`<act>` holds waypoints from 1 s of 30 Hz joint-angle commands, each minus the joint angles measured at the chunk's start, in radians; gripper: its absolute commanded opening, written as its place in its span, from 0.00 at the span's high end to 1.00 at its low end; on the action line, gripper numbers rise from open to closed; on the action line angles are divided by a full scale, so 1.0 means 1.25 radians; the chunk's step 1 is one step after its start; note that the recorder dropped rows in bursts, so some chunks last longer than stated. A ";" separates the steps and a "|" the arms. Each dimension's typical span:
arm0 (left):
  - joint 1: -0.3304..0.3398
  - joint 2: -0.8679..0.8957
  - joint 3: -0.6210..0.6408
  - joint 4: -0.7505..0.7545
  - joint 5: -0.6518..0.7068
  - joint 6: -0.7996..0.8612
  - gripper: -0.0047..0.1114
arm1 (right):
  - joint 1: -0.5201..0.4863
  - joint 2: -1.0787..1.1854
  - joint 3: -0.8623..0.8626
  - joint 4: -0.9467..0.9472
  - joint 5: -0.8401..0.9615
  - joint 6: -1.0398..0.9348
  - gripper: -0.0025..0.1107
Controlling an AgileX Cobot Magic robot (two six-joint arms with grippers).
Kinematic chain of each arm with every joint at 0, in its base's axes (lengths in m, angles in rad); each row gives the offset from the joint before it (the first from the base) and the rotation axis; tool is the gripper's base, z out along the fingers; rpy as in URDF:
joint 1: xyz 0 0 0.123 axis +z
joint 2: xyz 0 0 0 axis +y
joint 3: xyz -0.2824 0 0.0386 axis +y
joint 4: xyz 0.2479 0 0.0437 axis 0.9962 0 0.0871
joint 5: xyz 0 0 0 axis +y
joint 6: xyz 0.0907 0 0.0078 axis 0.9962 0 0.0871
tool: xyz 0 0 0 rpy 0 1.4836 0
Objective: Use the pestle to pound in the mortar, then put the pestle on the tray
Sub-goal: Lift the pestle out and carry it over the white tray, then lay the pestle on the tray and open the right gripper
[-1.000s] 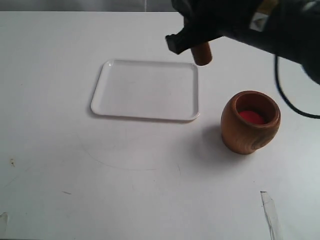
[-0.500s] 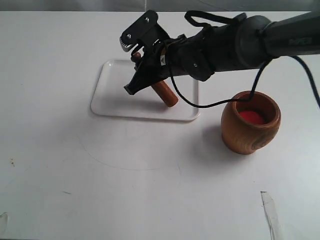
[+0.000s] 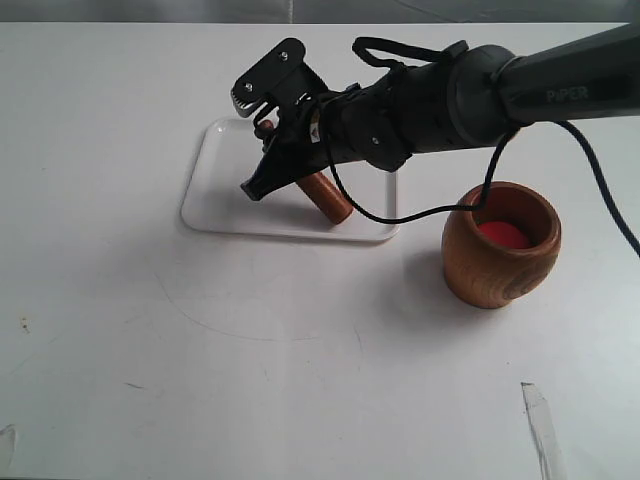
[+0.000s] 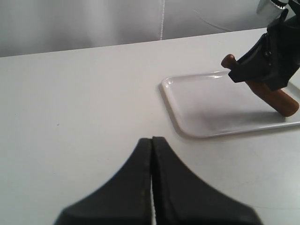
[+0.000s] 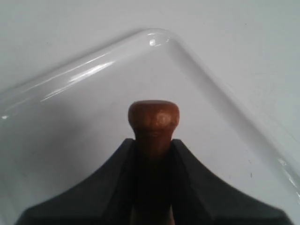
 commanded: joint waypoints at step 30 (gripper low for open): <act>-0.006 -0.001 0.000 -0.006 -0.002 -0.007 0.96 | 0.103 -0.611 0.295 -0.002 -0.120 -0.047 0.98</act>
